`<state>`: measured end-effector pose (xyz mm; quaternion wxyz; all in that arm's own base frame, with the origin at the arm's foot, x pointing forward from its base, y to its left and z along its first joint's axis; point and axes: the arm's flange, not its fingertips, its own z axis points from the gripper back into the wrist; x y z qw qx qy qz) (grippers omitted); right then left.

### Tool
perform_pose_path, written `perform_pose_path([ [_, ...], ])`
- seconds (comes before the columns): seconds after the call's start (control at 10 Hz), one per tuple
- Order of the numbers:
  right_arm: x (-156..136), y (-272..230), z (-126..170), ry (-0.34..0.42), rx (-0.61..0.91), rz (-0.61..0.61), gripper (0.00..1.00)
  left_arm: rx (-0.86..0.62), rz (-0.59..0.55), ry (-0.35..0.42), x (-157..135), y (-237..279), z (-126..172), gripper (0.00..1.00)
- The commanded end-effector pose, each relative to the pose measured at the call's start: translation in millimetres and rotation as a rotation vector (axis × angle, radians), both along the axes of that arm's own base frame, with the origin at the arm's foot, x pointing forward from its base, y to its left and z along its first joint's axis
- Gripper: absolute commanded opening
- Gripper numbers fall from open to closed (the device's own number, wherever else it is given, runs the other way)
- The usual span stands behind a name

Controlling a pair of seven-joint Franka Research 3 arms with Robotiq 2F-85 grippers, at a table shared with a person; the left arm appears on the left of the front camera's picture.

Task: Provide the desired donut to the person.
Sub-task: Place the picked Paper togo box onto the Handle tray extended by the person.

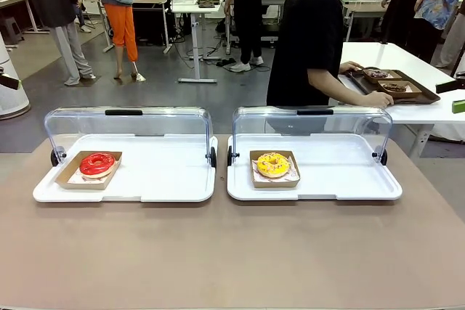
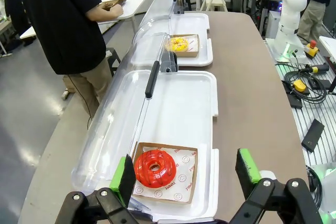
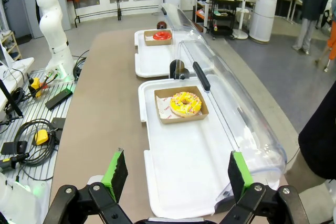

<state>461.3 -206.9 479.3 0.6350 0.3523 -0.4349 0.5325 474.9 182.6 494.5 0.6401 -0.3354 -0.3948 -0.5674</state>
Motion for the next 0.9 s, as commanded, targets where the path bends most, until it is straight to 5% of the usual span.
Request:
perform_pose_path([
  [0.0, -0.2, 0.8, 0.6, 0.0, 0.004, 0.005, 1.0, 0.0, 0.0, -0.005, -0.9, 1.3, 0.6, 1.0],
  [0.8, -0.2, 0.8, 0.6, 0.0, 0.004, 0.005, 1.0, 0.0, 0.0, -0.005, -0.9, 1.3, 0.6, 1.0],
])
